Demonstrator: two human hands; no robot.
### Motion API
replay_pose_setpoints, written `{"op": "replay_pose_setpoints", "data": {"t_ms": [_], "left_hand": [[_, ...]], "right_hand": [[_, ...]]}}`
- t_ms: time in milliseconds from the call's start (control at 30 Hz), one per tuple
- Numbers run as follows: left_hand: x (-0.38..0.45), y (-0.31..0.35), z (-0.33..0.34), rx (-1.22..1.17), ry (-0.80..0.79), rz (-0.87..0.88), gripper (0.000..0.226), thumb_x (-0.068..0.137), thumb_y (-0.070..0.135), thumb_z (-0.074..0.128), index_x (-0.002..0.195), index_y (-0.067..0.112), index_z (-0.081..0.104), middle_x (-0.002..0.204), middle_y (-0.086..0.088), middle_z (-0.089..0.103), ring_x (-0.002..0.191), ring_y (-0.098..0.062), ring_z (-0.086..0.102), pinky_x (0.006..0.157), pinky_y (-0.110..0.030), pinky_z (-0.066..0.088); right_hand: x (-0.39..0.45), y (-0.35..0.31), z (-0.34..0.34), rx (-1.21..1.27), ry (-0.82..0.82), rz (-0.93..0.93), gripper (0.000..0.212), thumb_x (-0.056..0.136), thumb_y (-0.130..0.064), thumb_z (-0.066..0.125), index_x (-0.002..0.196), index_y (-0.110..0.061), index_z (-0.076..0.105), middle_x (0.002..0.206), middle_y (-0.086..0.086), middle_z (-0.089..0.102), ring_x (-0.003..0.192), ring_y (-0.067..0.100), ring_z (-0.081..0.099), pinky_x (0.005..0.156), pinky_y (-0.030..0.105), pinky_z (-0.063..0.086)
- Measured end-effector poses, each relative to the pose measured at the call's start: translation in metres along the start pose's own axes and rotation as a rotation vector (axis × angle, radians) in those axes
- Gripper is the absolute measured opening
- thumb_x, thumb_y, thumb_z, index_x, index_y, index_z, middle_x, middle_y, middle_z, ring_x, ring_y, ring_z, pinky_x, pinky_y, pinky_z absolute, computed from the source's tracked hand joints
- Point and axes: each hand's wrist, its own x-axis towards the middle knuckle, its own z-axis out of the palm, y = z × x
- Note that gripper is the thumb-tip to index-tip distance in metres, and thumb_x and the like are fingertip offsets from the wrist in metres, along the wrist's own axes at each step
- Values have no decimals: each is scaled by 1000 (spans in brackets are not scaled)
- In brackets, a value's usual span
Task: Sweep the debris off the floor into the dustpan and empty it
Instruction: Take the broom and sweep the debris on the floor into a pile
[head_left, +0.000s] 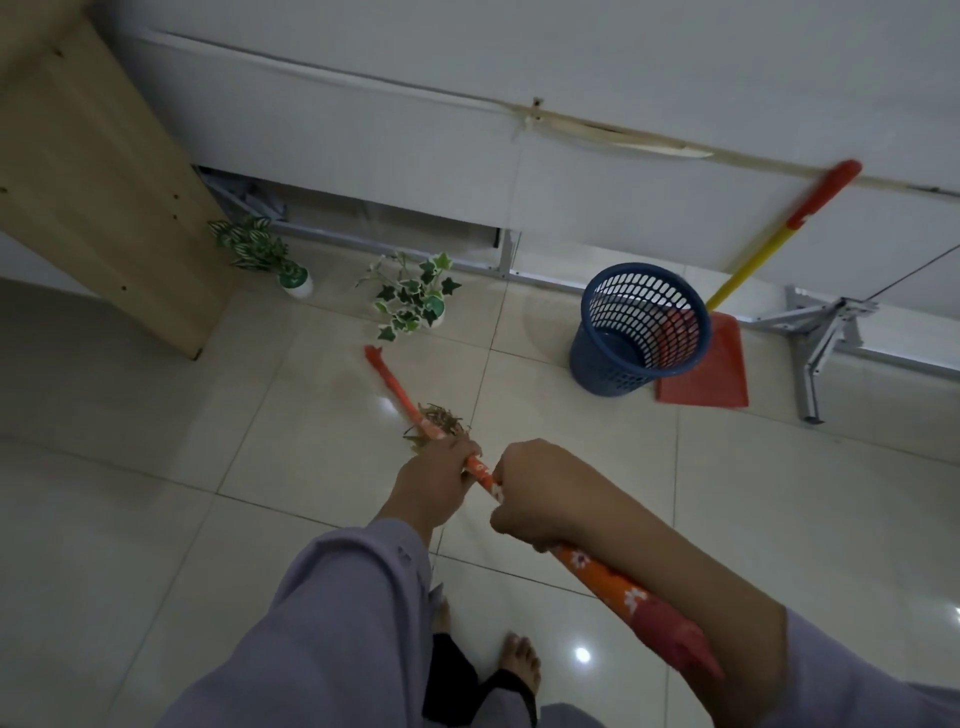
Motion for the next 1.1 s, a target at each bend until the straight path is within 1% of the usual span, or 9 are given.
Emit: {"op": "replay_pose_setpoints", "data": {"t_ms": [67,100,233,433,533,700,833,967,1100], "left_hand": [[-5,-9,-8,65,-35,-33,32,93,26,52,126,25,53,131,3,55,120,-20,52,94,-37,47],[-9,-13,-13,105,-60,-43,32,93,26,53,125,23,54,130,1,56,119,-20,52,94,-37,46],[-19,-27,-4,226,-196,-71,28,93,29,55,118,19,58,123,-1,60,117,-21,53,91,-34,44],[-29,-16,41,166,-305,-16,37,94,28,54,131,23,50,135,2,55,123,-22,50,97,-38,45],[-28,10,56,132,-326,32,46,95,31,53,139,24,42,143,1,48,130,-23,46,104,-39,42],[-28,27,46,179,-286,105,41,95,32,50,135,28,44,141,2,49,127,-23,49,101,-42,45],[-29,17,33,236,-241,49,41,96,33,50,136,25,43,142,1,48,130,-25,46,102,-41,43],[-33,6,36,316,-246,-48,58,95,36,51,146,20,30,152,-2,37,141,-27,31,112,-42,31],[-37,8,49,313,-327,-85,62,94,36,52,148,21,26,153,-6,34,142,-29,29,107,-42,37]], "right_hand": [[7,-1,8,212,-48,22,27,79,-10,58,104,-2,67,81,12,71,65,20,67,67,34,59],[12,0,14,340,-75,41,34,79,-11,58,109,0,67,77,13,72,59,20,66,66,34,59],[25,4,42,611,-153,87,34,80,-7,58,109,7,68,59,6,60,38,13,53,44,22,48],[18,28,69,621,-192,195,31,78,-6,60,103,9,70,57,6,59,40,14,52,48,25,46],[6,52,66,677,-200,272,28,80,0,60,104,14,67,55,10,56,31,12,47,38,19,42],[-19,66,52,759,-169,245,15,81,1,61,92,9,68,59,12,57,30,11,47,36,16,40],[-9,62,56,808,-138,196,23,82,-2,63,99,10,69,61,12,57,32,11,47,36,16,41],[12,51,75,875,-146,184,19,81,-3,64,97,6,70,60,10,57,35,12,48,36,15,39],[26,49,102,963,-152,251,16,78,1,63,91,9,68,56,12,56,30,13,48,36,17,39]]}}
